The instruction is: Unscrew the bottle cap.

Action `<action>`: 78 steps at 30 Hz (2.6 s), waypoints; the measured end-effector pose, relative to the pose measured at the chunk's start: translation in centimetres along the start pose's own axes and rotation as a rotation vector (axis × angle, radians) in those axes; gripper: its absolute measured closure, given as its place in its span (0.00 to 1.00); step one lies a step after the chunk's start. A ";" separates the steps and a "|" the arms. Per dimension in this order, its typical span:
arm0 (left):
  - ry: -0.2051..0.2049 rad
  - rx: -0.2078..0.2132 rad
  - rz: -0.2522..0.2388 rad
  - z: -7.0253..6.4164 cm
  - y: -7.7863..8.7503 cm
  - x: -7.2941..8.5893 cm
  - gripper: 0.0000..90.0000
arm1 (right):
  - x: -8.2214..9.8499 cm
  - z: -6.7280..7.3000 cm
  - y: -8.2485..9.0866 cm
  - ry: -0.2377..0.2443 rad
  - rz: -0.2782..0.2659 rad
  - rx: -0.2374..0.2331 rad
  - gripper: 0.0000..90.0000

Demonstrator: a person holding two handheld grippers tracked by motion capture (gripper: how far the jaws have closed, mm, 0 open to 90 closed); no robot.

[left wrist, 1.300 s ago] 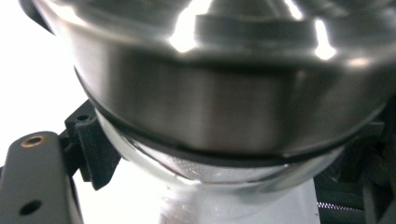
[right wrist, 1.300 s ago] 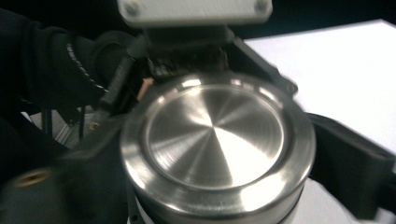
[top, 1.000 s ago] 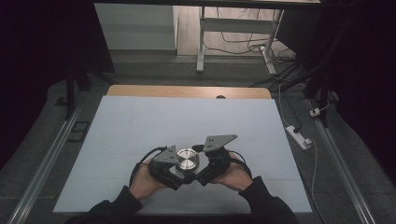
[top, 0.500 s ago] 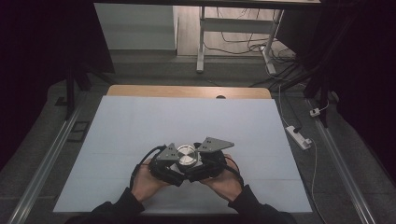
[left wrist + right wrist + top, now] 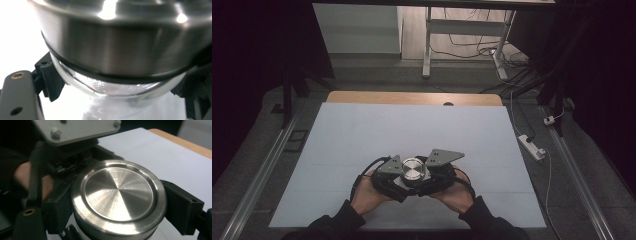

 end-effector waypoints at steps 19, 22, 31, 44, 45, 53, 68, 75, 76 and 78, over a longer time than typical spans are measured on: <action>-0.114 0.118 0.008 -1.1 -0.2 -0.1 0.17 | 0.8 -0.9 1.2 0.112 0.031 -0.307 0.08; -0.085 0.093 -0.001 -0.8 -0.1 -0.1 0.17 | 0.4 -1.2 1.5 0.069 0.043 -0.256 0.02; 0.041 -0.045 -0.006 0.5 0.1 0.1 0.17 | -0.3 -1.4 1.3 -0.057 0.070 -0.023 0.01; 0.091 -0.117 0.008 0.1 -0.6 -0.3 0.17 | -0.2 -0.6 -0.2 -0.126 0.042 0.101 0.12; 0.090 -0.114 0.007 0.0 -0.6 -0.4 0.17 | -0.2 -0.6 -0.3 -0.122 0.042 0.111 0.14; 0.043 -0.037 -0.016 0.1 -0.3 -0.2 0.17 | -0.3 -0.3 0.1 -0.063 0.032 0.056 0.20; -0.110 0.176 -0.030 -1.0 -0.1 -0.2 0.17 | 0.3 -0.8 1.6 0.091 0.024 -0.310 0.20; -0.060 0.092 -0.027 -0.5 0.1 -0.1 0.17 | -0.2 -1.2 1.7 0.024 0.020 -0.221 0.06; -0.047 0.075 -0.027 -0.3 0.1 -0.1 0.17 | -0.3 -1.3 1.8 0.007 0.015 -0.215 0.04; -0.019 0.046 -0.030 -0.1 0.1 -0.1 0.17 | -0.5 -1.3 1.8 -0.025 0.022 -0.187 0.02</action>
Point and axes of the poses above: each handheld gripper's, and its own axes: y roughly backward along the jaws, x roughly out of its underside, z roughly to its left, the point moved 4 cm from there along -y, roughly forward along the jaws, and after that the axes turned 6 degrees about z, right-handed, at the moved point
